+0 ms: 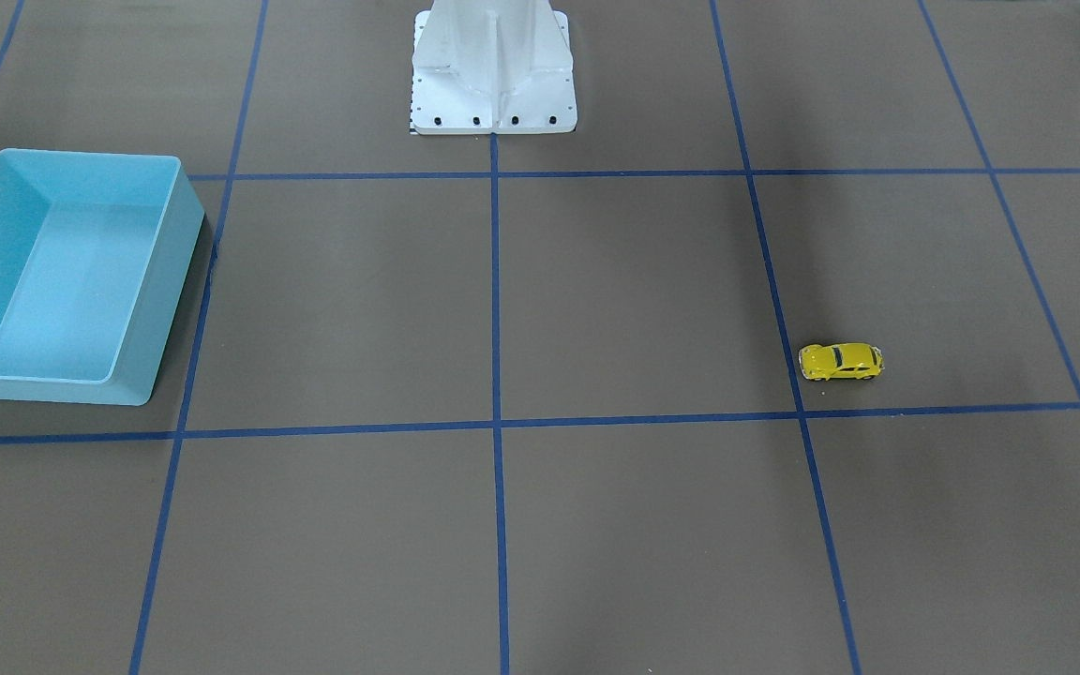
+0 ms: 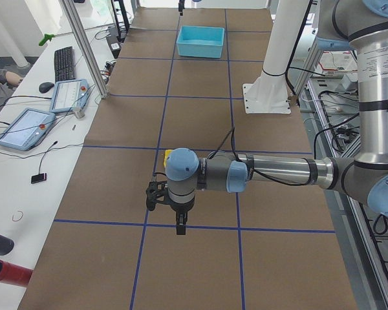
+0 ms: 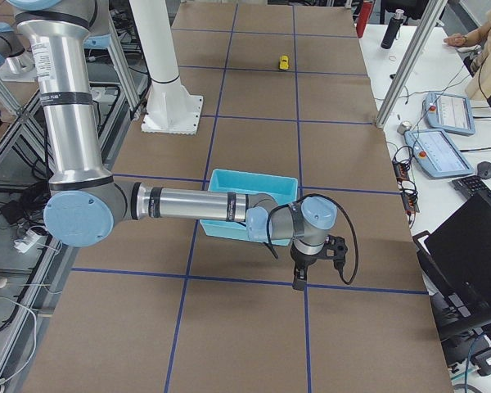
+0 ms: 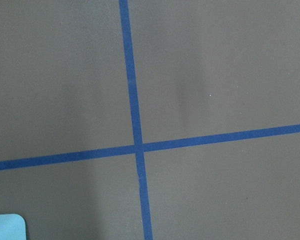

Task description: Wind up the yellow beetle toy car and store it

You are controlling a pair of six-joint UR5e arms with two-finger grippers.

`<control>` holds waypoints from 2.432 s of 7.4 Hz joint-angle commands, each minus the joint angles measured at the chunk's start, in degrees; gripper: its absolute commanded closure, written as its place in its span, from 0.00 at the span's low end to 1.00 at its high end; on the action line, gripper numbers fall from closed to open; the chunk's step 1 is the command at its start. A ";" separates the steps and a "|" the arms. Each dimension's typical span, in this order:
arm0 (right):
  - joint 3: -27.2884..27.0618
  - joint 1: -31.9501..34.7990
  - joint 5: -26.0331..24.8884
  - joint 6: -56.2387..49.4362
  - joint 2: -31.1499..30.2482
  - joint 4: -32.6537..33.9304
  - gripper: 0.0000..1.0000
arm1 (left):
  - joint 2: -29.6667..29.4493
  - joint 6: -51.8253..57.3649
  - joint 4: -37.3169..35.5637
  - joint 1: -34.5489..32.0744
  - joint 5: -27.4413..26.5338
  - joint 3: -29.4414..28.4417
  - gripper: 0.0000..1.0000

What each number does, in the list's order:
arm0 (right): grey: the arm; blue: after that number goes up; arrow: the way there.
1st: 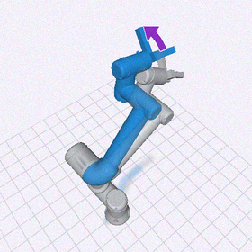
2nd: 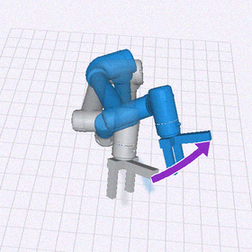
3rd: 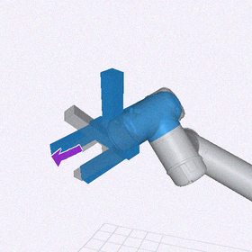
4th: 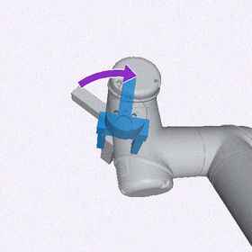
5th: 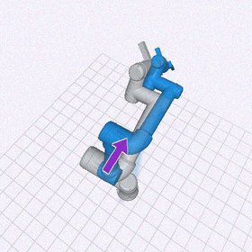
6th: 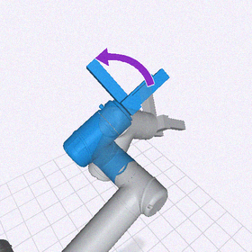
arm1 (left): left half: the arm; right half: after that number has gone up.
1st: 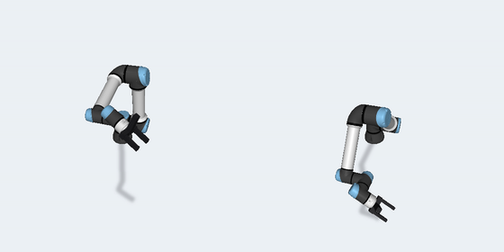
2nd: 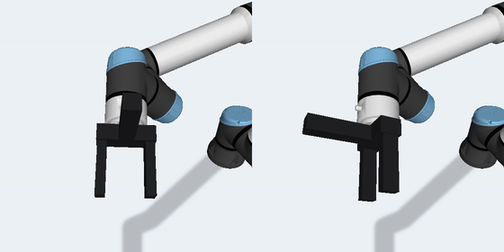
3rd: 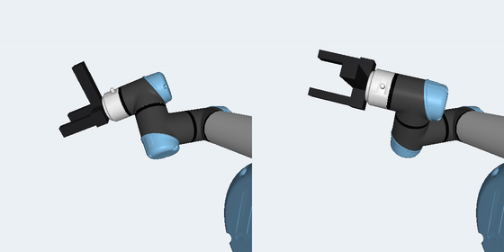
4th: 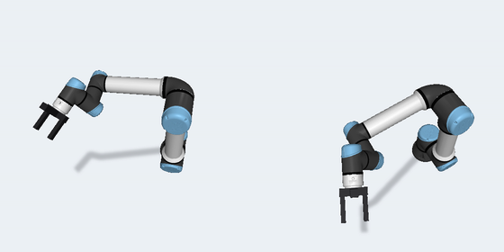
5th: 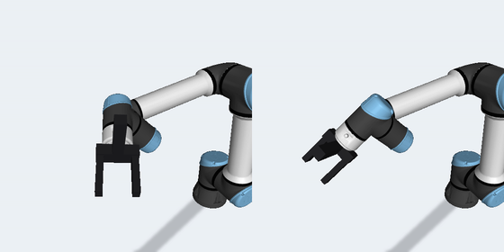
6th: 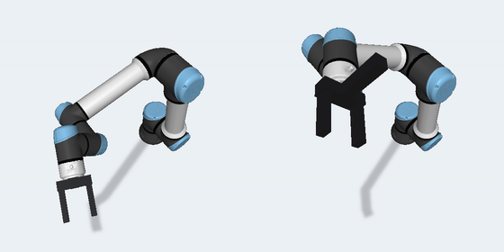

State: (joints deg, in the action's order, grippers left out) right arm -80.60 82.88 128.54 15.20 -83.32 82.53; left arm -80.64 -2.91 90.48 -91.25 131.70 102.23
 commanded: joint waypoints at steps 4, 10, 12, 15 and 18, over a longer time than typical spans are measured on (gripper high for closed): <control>0.18 0.00 -0.04 0.00 -0.18 0.00 0.00 | 0.13 -0.08 -0.48 -0.07 0.22 0.16 0.00; 0.26 0.00 -0.04 0.00 -0.27 0.00 0.00 | -0.66 -0.26 -1.00 0.19 2.95 0.25 0.00; 0.26 0.00 -0.04 0.00 -0.27 0.00 0.00 | -0.92 0.01 -1.01 0.81 3.12 0.51 0.00; 0.26 0.00 -0.04 0.00 -0.27 0.00 0.00 | -3.98 2.56 -1.27 5.70 8.63 2.35 0.00; 0.26 0.00 -0.04 0.00 -0.27 0.00 0.00 | -10.94 2.82 -2.86 16.44 7.17 4.81 0.00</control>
State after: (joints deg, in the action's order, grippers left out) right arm -80.33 82.88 128.50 15.21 -83.58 82.53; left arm -89.55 -0.25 88.06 -78.01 138.99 105.95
